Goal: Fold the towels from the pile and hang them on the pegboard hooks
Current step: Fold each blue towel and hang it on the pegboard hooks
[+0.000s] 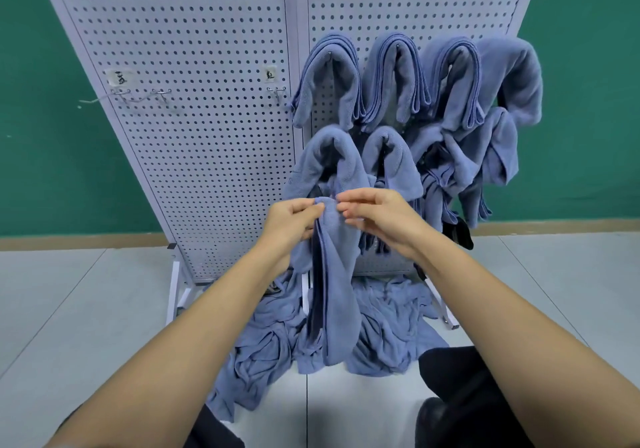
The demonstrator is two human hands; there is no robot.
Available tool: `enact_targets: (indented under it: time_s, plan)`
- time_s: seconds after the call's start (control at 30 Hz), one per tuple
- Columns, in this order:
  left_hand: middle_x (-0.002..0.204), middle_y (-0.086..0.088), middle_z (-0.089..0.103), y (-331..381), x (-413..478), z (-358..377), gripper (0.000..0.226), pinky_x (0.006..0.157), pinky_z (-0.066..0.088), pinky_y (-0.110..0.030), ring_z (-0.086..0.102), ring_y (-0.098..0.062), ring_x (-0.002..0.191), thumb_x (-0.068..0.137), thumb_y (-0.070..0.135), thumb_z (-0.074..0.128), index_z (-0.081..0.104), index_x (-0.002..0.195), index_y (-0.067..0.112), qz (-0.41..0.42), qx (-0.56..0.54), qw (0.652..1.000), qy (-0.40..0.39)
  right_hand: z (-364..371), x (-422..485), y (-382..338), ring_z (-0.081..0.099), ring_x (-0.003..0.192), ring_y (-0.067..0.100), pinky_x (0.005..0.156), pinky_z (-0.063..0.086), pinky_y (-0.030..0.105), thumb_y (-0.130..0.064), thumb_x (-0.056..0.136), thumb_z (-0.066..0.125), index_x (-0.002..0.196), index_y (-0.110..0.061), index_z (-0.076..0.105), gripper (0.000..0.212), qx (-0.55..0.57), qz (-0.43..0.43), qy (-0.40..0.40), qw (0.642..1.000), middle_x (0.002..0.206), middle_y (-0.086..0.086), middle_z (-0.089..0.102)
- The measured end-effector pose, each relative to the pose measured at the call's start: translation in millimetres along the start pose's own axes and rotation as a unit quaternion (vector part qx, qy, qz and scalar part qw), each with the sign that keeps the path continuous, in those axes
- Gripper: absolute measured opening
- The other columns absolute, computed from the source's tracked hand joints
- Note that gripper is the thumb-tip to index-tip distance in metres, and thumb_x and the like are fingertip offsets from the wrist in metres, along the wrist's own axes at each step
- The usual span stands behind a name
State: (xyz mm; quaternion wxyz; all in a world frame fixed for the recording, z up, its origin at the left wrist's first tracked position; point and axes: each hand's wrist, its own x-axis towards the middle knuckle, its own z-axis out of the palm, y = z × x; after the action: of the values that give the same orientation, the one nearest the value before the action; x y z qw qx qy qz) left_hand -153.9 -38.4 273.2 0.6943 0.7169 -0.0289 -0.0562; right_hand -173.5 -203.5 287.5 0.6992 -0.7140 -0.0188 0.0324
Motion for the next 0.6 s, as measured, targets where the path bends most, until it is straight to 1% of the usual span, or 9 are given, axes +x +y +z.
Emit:
enact_targets:
  time_s: [0.07, 0.13, 0.2, 0.27, 0.3, 0.37, 0.43, 0.53, 0.6]
  plan:
    - [0.062, 0.003, 0.050, 3.0, 1.4, -2.1, 0.014, 0.072, 0.047, -0.025, 0.045, -0.009, 0.061, 0.093, 0.014, 0.058, 0.071, 0.090, 0.017, -0.007, -0.003, 1.000, -0.016, -12.4, 1.4, -2.0, 0.058, 0.092, 0.008, 0.081, 0.051, 0.016, -0.003, 0.088, 0.064, 0.105, -0.020, 0.065, 0.024, -0.131, -0.053, 0.032, 0.989, 0.105, 0.000, 0.064]
    - [0.079, -0.007, 0.056, 5.7, 1.4, -4.6, 0.018, 0.078, 0.045, -0.032, 0.050, -0.016, 0.073, 0.093, 0.013, 0.055, 0.072, 0.086, 0.018, -0.002, -0.012, 0.999, -0.051, -22.2, 2.0, -2.7, 0.050, 0.109, 0.008, 0.092, 0.042, 0.020, -0.022, 0.082, 0.074, 0.116, -0.026, 0.062, 0.036, -0.249, -0.086, 0.027, 0.964, 0.121, -0.007, 0.056]
    - [0.089, -0.009, 0.062, 6.1, 1.6, -7.4, 0.021, 0.081, 0.044, -0.031, 0.054, -0.017, 0.081, 0.093, 0.012, 0.052, 0.072, 0.089, 0.018, 0.010, -0.018, 0.996, -0.088, -26.6, 3.3, -0.2, 0.034, 0.128, 0.008, 0.105, 0.030, 0.025, -0.035, 0.076, 0.078, 0.126, -0.029, 0.057, 0.055, -0.325, -0.097, -0.010, 0.941, 0.137, -0.010, 0.045]
    - [0.087, -0.003, 0.066, 6.5, 1.9, -10.0, 0.024, 0.076, 0.046, -0.024, 0.057, -0.012, 0.077, 0.094, 0.010, 0.050, 0.072, 0.089, 0.019, 0.021, -0.021, 0.993, -0.119, -24.4, 4.2, 3.3, 0.025, 0.132, 0.006, 0.106, 0.022, 0.025, -0.039, 0.073, 0.080, 0.126, -0.031, 0.056, 0.059, -0.363, -0.096, -0.047, 0.926, 0.141, -0.012, 0.041]
    - [0.083, 0.001, 0.067, 6.9, 1.5, -11.2, 0.025, 0.073, 0.045, -0.023, 0.058, -0.009, 0.074, 0.094, 0.010, 0.048, 0.071, 0.089, 0.020, 0.022, -0.017, 0.991, -0.127, -23.2, 5.8, 4.7, 0.031, 0.128, 0.005, 0.104, 0.024, 0.024, -0.037, 0.073, 0.080, 0.119, -0.029, 0.061, 0.051, -0.361, -0.102, -0.060, 0.925, 0.135, -0.012, 0.047]
    - [0.082, 0.003, 0.067, 5.9, 3.3, -14.6, 0.026, 0.074, 0.044, -0.024, 0.058, -0.008, 0.073, 0.095, 0.011, 0.047, 0.070, 0.089, 0.022, 0.023, -0.002, 0.992, -0.120, -20.9, 8.6, 6.0, 0.054, 0.101, 0.005, 0.092, 0.037, 0.024, -0.031, 0.075, 0.080, 0.093, -0.022, 0.069, 0.023, -0.333, -0.119, -0.072, 0.933, 0.104, -0.010, 0.065]
    - [0.083, 0.004, 0.067, 3.9, 6.4, -18.2, 0.024, 0.077, 0.044, -0.028, 0.057, -0.010, 0.076, 0.096, 0.014, 0.048, 0.069, 0.089, 0.023, 0.023, 0.020, 0.996, -0.085, -19.3, 10.2, 4.6, 0.053, 0.071, 0.005, 0.072, 0.041, 0.026, -0.031, 0.080, 0.076, 0.077, -0.018, 0.065, 0.017, -0.328, -0.129, -0.062, 0.934, 0.074, -0.009, 0.061]
    - [0.080, 0.006, 0.066, 0.9, 8.5, -20.4, 0.019, 0.071, 0.050, -0.022, 0.059, -0.007, 0.072, 0.097, 0.016, 0.050, 0.068, 0.092, 0.021, 0.020, 0.052, 0.997, -0.046, -14.1, 11.2, -1.4, 0.048, 0.059, -0.002, 0.060, 0.035, 0.020, -0.037, 0.084, 0.070, 0.068, -0.034, 0.056, 0.022, -0.397, -0.147, -0.036, 0.905, 0.060, -0.017, 0.055]
    - [0.079, 0.006, 0.063, -2.1, 7.8, -20.2, 0.014, 0.066, 0.052, -0.018, 0.059, -0.004, 0.068, 0.096, 0.016, 0.052, 0.065, 0.100, 0.017, 0.008, 0.061, 0.998, -0.031, -10.8, 11.4, -7.3, 0.049, 0.060, 0.000, 0.059, 0.033, 0.022, -0.040, 0.085, 0.068, 0.068, -0.036, 0.054, 0.022, -0.461, -0.154, -0.017, 0.874, 0.061, -0.013, 0.056]
